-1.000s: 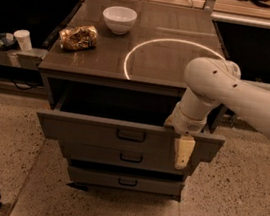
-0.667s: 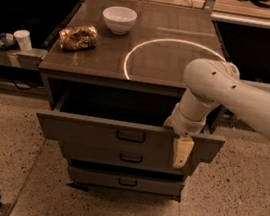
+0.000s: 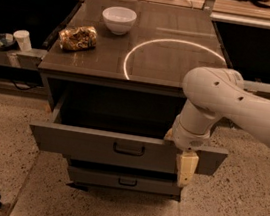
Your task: Open top drawer
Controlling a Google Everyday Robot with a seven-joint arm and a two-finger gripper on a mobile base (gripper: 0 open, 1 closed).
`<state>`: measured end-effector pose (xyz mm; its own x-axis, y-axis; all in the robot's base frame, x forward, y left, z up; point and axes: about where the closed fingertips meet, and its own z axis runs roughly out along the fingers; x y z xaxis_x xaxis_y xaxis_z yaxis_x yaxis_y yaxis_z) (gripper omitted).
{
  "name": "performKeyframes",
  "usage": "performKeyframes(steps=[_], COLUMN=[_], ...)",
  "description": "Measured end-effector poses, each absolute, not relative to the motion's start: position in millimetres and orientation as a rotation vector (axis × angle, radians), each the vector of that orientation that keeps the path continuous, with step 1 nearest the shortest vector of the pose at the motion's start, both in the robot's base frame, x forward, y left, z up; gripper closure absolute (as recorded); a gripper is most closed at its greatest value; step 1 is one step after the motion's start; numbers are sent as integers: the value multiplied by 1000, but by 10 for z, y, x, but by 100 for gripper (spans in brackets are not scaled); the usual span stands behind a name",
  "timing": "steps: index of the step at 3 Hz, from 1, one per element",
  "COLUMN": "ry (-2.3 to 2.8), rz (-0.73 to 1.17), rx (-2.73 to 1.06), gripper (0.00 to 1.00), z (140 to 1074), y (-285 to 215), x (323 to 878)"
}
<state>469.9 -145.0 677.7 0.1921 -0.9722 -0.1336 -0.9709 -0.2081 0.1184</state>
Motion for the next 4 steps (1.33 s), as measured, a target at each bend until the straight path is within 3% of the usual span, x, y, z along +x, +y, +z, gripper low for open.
performKeyframes(steps=[2,3,4], ry=[-1956,-1963,-2026], rz=[-306,-319,-304], rx=[2323,2327,2391], gripper=[18,3,0], z=[6949,7057,7301], y=[-1652,-1663,-1687], x=[3873,3709,3865])
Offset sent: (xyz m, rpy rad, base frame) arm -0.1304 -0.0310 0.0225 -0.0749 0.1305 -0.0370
